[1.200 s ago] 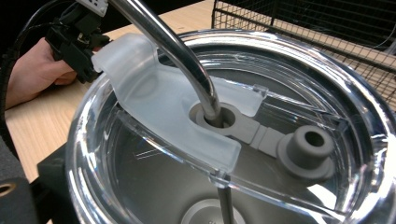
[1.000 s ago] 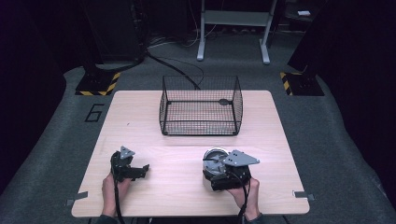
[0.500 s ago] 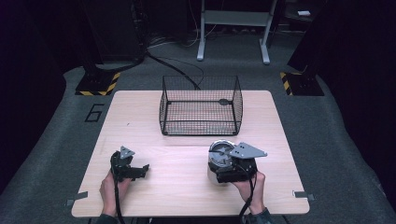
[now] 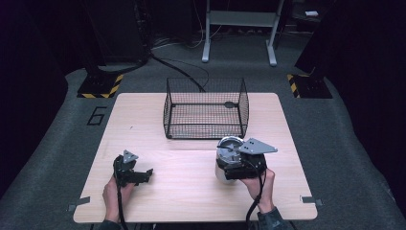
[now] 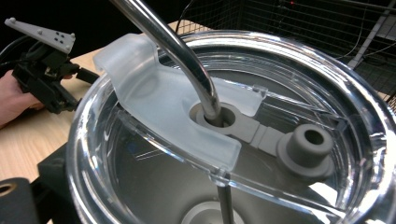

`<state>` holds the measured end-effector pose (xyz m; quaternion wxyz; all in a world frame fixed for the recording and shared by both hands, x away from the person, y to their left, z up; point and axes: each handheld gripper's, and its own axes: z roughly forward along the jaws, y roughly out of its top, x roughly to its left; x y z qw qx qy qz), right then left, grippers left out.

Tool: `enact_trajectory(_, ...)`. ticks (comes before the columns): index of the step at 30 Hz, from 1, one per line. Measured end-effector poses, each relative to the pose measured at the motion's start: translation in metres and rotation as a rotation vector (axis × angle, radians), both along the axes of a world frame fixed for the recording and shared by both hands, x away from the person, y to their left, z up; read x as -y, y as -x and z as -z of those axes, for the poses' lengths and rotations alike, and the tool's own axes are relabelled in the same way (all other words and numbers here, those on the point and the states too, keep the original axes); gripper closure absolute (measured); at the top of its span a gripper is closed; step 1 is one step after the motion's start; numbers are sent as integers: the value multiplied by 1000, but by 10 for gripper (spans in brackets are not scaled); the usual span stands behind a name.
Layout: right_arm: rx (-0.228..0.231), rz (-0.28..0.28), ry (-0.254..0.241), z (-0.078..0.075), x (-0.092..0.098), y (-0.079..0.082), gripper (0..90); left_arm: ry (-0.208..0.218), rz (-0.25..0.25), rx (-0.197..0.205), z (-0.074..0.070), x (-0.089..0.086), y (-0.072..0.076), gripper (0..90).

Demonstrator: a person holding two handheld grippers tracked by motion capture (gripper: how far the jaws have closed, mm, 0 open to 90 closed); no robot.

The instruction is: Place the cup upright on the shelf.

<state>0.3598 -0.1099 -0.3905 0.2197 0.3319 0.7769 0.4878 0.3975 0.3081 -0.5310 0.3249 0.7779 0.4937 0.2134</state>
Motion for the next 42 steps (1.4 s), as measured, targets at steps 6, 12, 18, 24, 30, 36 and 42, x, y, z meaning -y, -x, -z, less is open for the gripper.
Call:
enact_trajectory(6, 6, 9, -5, -6, 2, -7, 31, 0, -1, 3, 0, 0, 0, 2)
enact_trajectory(12, 13, 11, -4, -14, 3, -14, 31, -1, 0, 2, 0, 0, 0, 2)
enact_trajectory(18, 20, 13, 1, -22, 3, -18, 31, -1, 0, 2, 0, 0, 0, 2)
enact_trajectory(24, 31, 16, 4, -32, 3, -26, 31, 0, -1, 3, 0, 0, 0, 2)
enact_trajectory(30, 41, 13, 9, -39, 2, -31, 32, -1, 0, 2, 0, 0, 0, 2)
enact_trajectory(36, 43, 15, 9, -50, 1, -40, 32, -1, 0, 2, 0, 0, 0, 2)
enact_trajectory(42, 51, 19, 8, -56, 0, -50, 32, -1, 0, 2, 0, 0, 0, 2)
